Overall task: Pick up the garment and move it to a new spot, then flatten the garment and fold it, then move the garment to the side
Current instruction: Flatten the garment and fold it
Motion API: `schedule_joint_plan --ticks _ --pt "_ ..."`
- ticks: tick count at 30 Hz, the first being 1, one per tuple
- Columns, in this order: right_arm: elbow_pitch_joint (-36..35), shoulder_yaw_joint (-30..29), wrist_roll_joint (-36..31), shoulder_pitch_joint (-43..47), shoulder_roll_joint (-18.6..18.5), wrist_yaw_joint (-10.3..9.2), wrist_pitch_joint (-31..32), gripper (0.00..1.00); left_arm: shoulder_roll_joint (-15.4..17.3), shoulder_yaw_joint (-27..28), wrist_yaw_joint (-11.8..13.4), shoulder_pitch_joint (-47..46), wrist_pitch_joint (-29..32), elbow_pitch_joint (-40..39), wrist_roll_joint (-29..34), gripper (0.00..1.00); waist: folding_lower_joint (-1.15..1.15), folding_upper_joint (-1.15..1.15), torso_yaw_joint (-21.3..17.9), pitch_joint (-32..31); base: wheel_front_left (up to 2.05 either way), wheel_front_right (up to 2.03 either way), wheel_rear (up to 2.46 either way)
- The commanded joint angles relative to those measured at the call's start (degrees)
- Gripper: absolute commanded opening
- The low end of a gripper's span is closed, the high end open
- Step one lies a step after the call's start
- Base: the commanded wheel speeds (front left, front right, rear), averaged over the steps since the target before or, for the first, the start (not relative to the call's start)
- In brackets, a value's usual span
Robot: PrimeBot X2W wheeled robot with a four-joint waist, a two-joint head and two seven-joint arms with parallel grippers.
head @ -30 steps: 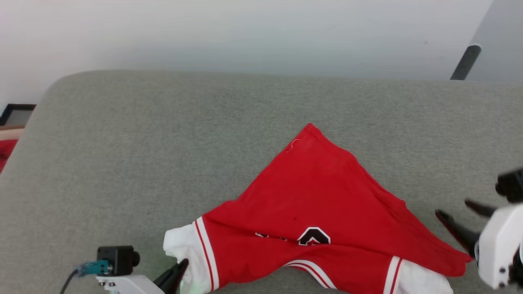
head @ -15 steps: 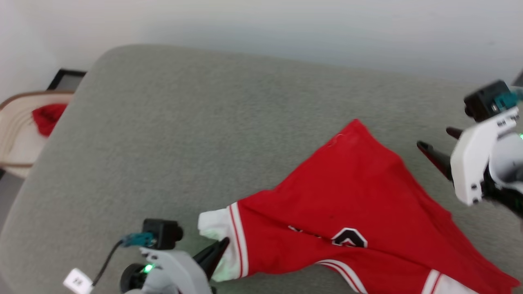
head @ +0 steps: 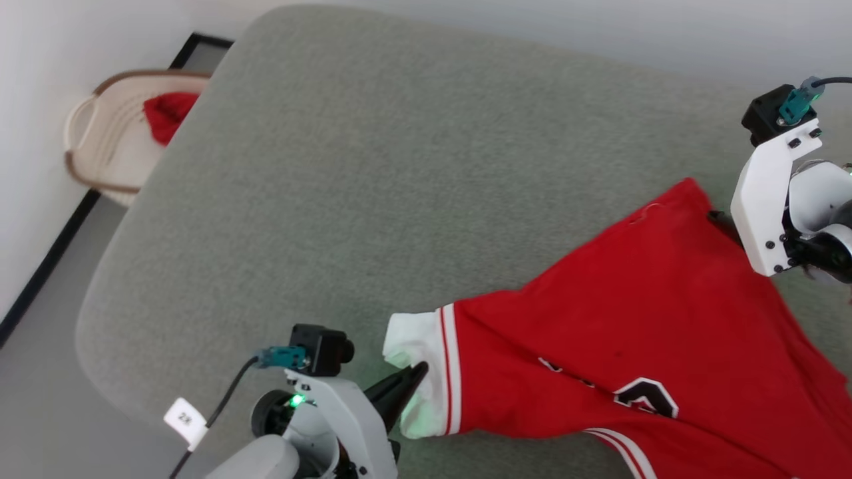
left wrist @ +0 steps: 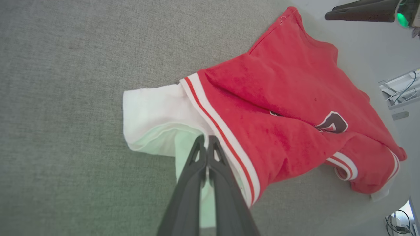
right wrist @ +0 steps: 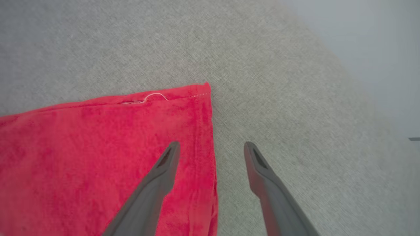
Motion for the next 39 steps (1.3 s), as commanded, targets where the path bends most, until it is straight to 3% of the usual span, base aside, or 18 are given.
schedule_joint_plan --ticks 1,12,13,14,15,22,28,39 --pt "1.27 0.9 0.76 -1.01 -0.2 0.0 0.11 1.0 -0.59 -0.16 -0.57 -0.93 -0.31 0.47 0.25 0.0 0.0 0.0 3.2 2.9 0.0 0.0 0.0" --pt "13.23 10.1 5.43 -4.16 0.14 0.0 4.88 1.0 -3.57 -1.08 -3.9 -2.99 -1.08 5.53 -0.08 0.0 0.0 0.0 6.42 4.41 0.0 0.0 0.0" --pt "14.35 10.86 5.94 -3.94 0.18 0.0 6.47 0.61 -3.7 -1.08 -4.03 -3.02 -1.2 5.9 -0.14 0.0 0.0 0.0 6.47 4.43 0.0 0.0 0.0" --pt "15.11 11.63 6.37 -3.89 0.24 0.0 7.41 0.16 -3.79 -1.08 -4.17 -3.1 -1.26 6.24 -0.22 0.0 0.0 0.0 6.5 4.46 0.0 0.0 0.0" --pt "15.63 11.92 6.76 -4.05 0.28 0.0 7.79 0.0 -3.9 -1.05 -4.39 -3.17 -1.34 6.53 -0.35 0.0 0.0 0.0 6.53 4.46 0.0 0.0 0.0" --pt "18.78 11.75 7.55 -7.14 0.78 -0.05 4.76 0.0 -3.78 -0.84 -5.19 -3.37 -1.46 8.54 -0.84 0.0 0.0 0.0 5.36 3.72 0.0 0.0 0.0" --pt "18.08 11.68 9.63 -10.97 2.52 -0.04 2.13 0.0 -1.24 -0.01 -5.38 -4.86 0.7 7.92 -1.54 0.0 0.0 0.0 2.5 1.69 0.0 0.0 0.0" --pt "13.55 11.4 14.84 -15.29 3.02 -0.03 -5.49 0.0 10.3 2.7 -2.4 -16.21 13.7 0.98 -0.13 0.0 0.0 0.0 -4.26 -5.92 0.0 0.0 0.0"
